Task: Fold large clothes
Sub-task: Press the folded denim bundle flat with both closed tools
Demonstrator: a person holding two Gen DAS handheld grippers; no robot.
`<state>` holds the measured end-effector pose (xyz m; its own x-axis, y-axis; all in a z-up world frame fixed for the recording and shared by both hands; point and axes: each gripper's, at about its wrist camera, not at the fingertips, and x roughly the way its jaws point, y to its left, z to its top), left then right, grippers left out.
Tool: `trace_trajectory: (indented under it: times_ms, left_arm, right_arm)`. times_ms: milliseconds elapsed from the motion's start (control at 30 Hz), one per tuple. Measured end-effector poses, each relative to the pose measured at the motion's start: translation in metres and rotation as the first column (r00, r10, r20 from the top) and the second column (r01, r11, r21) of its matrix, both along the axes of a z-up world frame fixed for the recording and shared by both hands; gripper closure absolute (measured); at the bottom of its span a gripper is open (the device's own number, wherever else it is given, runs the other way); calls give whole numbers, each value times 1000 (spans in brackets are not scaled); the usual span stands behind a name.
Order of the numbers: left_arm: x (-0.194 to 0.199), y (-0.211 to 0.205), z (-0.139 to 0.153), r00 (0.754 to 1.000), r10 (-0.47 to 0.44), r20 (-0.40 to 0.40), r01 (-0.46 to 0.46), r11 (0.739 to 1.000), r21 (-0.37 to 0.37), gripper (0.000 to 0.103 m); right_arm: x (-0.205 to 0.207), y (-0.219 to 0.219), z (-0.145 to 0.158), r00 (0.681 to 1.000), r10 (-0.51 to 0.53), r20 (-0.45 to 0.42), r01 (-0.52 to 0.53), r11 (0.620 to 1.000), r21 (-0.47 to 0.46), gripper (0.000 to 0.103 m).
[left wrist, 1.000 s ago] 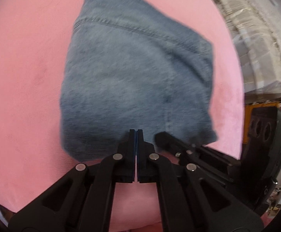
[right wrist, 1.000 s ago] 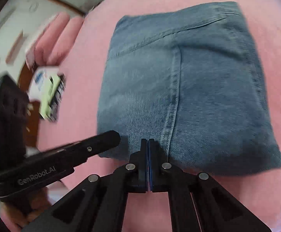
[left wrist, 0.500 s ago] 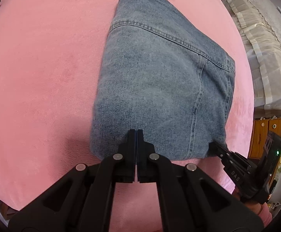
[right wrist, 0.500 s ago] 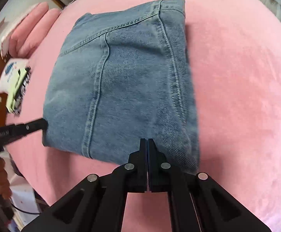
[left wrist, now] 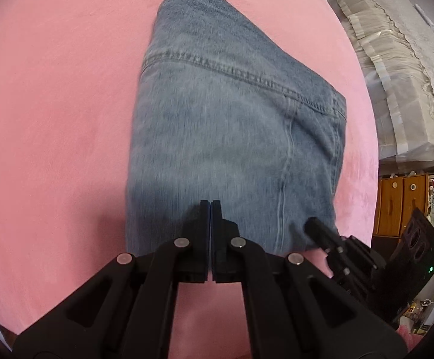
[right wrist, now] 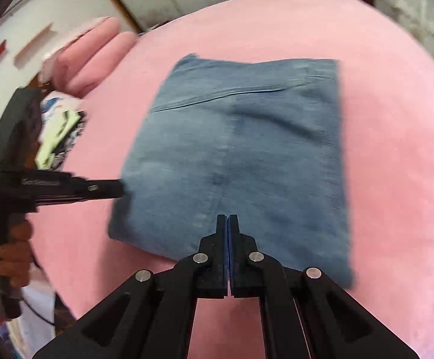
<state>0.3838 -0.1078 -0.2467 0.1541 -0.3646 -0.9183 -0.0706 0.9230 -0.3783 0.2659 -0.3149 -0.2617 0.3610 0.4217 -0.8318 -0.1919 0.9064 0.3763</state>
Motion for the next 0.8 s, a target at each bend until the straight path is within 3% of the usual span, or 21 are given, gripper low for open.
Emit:
trace_trajectory:
  times_ms: [100, 233, 367, 500, 800]
  left_arm:
    - [28, -3, -8, 1000, -6, 18, 5, 999, 36, 103]
    - [67, -4, -14, 997, 4, 80, -3, 1000, -9, 103]
    - [99, -8, -21, 988, -10, 156, 12, 1000, -9, 103]
    - [125, -8, -32, 979, 35, 203, -26, 999, -45, 103]
    - [155, 1, -53, 974, 89, 208, -61, 989, -137, 103]
  right_arm:
    - [28, 19, -11, 1000, 17, 4, -18, 999, 31, 102]
    - [65, 36, -22, 1000, -6, 7, 6, 998, 69, 102]
    - [103, 44, -28, 996, -65, 63, 58, 991, 120, 102]
    - [138, 39, -39, 993, -105, 61, 95, 984, 148, 102]
    - [136, -1, -33, 982, -183, 43, 167, 955, 245, 102]
